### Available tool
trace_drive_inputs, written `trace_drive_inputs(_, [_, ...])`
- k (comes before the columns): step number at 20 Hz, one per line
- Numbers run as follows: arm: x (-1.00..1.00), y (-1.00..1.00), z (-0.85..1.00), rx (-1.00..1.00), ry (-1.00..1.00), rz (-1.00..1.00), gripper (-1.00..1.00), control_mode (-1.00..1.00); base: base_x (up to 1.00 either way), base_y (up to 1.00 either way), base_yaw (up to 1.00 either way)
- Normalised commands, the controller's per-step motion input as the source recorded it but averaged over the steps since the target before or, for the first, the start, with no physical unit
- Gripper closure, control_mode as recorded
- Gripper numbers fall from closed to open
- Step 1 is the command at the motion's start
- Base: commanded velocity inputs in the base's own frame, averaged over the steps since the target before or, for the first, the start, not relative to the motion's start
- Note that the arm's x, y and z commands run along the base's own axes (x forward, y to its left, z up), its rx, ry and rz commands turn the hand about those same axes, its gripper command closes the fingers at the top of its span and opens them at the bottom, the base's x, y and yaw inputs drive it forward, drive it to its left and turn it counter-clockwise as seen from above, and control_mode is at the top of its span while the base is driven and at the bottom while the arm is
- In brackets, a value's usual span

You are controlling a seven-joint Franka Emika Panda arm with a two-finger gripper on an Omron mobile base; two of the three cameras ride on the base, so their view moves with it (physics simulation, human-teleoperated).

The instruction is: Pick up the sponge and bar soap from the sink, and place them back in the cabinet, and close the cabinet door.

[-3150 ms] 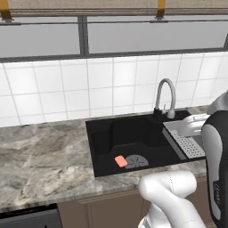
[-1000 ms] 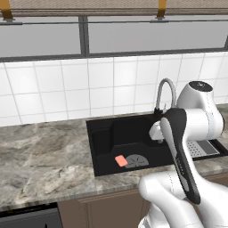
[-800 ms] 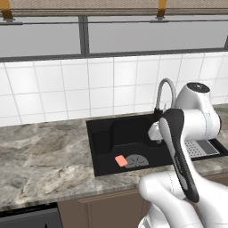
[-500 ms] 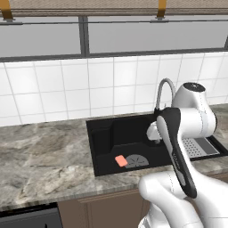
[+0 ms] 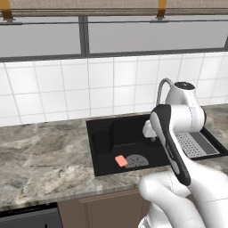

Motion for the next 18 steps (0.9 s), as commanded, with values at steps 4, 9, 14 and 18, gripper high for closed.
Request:
trace_drive_inputs(4, [0.26,0.06,-0.32,0.00,0.00,0.00,-1.00,-1.00,0.00,0.00,0.00])
trace_drive_inputs(9, [0.23,0.06,-0.33,0.00,0.00,0.00,-1.00,-1.00,0.00,0.00,0.00])
trace_drive_inputs(14, [0.27,0.07,-0.34,0.00,0.00,0.00,-1.00,-1.00,0.00,0.00,0.00])
trace_drive_inputs(18, [0.38,0.13,-0.34,0.00,0.00,0.00,-1.00,-1.00,0.00,0.00,0.00])
